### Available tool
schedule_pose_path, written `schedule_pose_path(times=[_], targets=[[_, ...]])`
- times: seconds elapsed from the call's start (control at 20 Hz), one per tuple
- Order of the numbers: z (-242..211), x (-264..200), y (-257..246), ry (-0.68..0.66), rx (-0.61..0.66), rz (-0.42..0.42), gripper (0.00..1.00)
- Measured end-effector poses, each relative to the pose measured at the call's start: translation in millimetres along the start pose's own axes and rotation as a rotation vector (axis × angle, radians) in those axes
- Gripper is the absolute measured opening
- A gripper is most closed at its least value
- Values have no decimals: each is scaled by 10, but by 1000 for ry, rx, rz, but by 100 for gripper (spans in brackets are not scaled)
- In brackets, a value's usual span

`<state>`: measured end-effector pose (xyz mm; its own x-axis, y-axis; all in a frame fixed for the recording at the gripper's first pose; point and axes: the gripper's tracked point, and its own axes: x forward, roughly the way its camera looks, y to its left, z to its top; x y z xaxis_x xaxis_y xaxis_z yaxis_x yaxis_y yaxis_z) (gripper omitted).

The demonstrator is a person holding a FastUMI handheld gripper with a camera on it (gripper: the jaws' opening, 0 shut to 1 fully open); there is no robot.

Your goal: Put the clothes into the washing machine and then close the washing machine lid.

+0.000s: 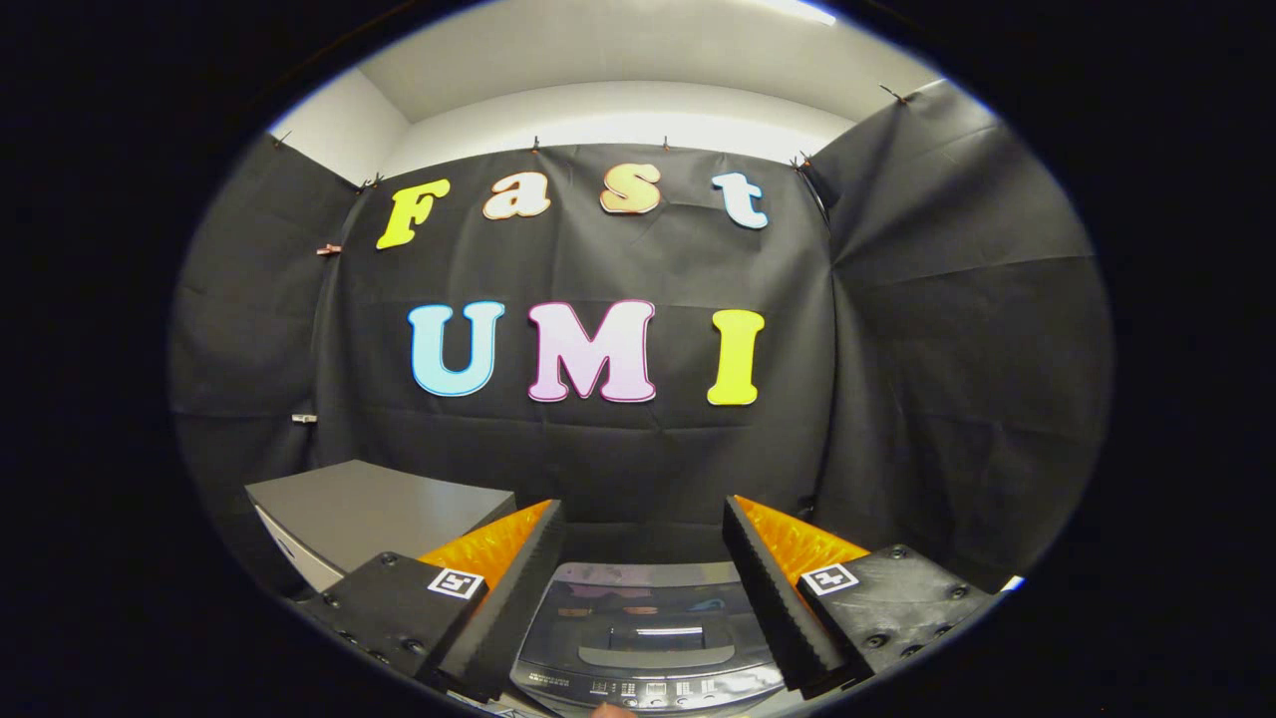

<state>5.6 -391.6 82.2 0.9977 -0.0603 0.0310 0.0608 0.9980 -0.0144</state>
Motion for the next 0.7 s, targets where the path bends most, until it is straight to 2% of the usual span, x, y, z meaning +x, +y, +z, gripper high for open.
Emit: schedule_pose_path(times=[0.4, 0.7], targets=[[-76, 41, 198, 24, -2, 43, 100], [-116, 87, 185, 24, 8, 44, 100]])
